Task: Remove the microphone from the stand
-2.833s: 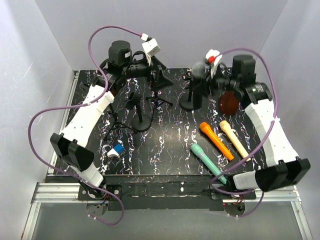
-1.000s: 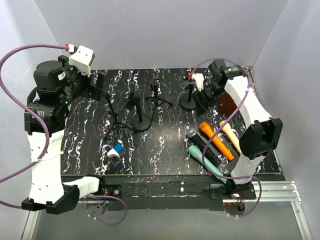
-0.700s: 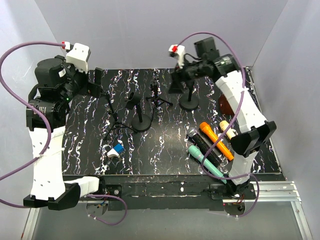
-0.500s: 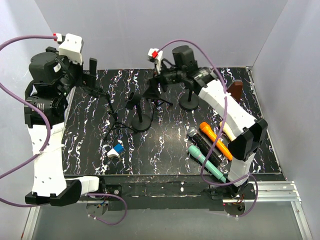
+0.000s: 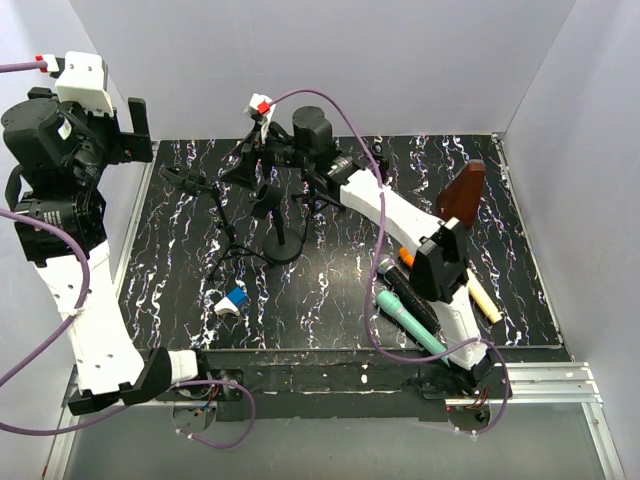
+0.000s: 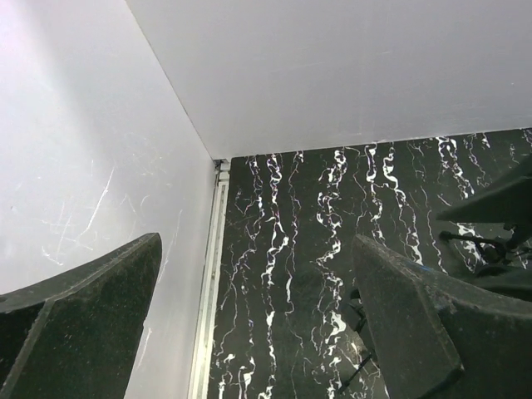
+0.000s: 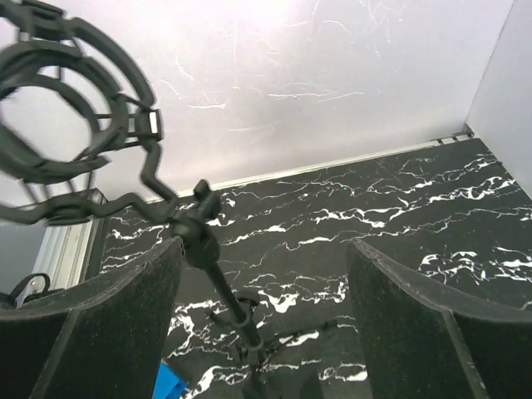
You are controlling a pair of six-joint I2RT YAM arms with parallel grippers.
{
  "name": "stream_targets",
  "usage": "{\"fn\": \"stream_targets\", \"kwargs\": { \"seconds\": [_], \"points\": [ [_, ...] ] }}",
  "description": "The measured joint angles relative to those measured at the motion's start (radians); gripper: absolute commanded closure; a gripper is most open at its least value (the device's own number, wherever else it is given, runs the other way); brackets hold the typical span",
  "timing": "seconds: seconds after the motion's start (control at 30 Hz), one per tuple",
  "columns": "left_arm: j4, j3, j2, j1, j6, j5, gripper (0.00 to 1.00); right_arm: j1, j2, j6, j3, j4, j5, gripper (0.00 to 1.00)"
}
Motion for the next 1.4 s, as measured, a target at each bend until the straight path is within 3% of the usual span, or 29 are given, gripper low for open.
{"fn": "stream_targets", "kwargs": {
  "seconds": [0.23, 0.4, 0.63, 0.97, 1.13, 1.4],
  "points": [
    [-0.023, 0.023, -0.019, 0.003, 0.020, 0.008, 0.02, 0.017, 0.153, 0.039, 0.172, -0.024, -0.010, 0.23],
    [-0.029, 0.022, -0.035, -0.021, 0.045, -0.002, 0.02, 0.036, 0.172, 0.046, 0.196, -0.024, -0.023, 0.31],
    [-0.026, 0.005, -0.042, -0.028, 0.056, -0.003, 0.02, 0.039, 0.178, 0.069, 0.201, -0.024, -0.040, 0.28],
    [-0.027, -0.011, -0.040, -0.028, 0.059, 0.000, 0.02, 0.002, 0.082, 0.000, -0.032, 0.008, -0.165, 0.22],
    [-0.027, -0.012, -0.039, -0.028, 0.060, 0.003, 0.02, 0.028, 0.088, 0.042, -0.006, 0.058, -0.169, 0.22],
    [-0.028, -0.018, -0.038, -0.038, 0.070, 0.004, 0.02, 0.074, 0.162, 0.102, 0.157, 0.124, -0.163, 0.35]
  ]
}}
